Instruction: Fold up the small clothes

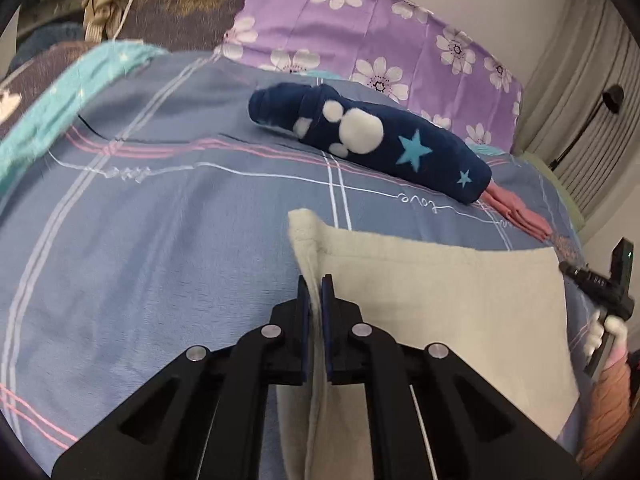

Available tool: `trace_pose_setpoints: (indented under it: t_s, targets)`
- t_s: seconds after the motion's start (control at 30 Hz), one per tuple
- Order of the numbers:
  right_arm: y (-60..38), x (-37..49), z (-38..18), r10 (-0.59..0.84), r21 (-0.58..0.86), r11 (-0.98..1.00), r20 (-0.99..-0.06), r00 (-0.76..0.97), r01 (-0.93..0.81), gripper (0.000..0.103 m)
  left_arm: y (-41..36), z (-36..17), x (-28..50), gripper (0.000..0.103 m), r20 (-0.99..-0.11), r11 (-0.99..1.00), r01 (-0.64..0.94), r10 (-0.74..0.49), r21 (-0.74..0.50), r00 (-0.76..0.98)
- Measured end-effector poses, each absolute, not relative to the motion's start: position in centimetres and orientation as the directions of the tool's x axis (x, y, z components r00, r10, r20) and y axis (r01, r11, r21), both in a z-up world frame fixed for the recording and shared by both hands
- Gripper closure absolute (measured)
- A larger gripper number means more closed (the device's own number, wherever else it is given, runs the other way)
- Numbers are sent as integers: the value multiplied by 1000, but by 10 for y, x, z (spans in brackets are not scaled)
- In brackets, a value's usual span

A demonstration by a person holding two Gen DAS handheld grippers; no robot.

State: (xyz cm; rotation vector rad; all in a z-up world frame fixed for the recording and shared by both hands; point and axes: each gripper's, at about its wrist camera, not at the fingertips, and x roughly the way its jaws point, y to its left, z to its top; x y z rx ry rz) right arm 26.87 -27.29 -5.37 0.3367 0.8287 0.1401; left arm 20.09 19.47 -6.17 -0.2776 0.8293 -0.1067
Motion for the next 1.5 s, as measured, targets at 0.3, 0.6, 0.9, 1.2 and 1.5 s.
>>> trace_pose_setpoints:
  t_s: [0.3, 0.6, 0.9, 1.2, 1.5]
  targets:
    - [-270, 182, -58, 318, 331, 937, -692, 648, -106, 64, 218, -57, 60, 59, -700, 958, -5, -207, -288, 684]
    - [-170, 100, -35, 455, 213, 874, -676, 580, -438, 55, 172, -81, -21, 59, -725, 954, 164, -296, -250, 622]
    - [-116, 62, -24, 540, 218, 800, -666, 515, -559, 53, 152, -79, -22, 99, -724, 983, 180, -93, 45, 684]
    - [-199, 61, -45, 432, 311, 901, -689, 582, -301, 52, 189, -65, -33, 103, -694, 999, 32, -9, 19, 720]
    - [-270, 45, -55, 385, 391, 909, -658, 647, -144, 55, 23, -45, 21, 72, -641, 870, 470, -445, -145, 626]
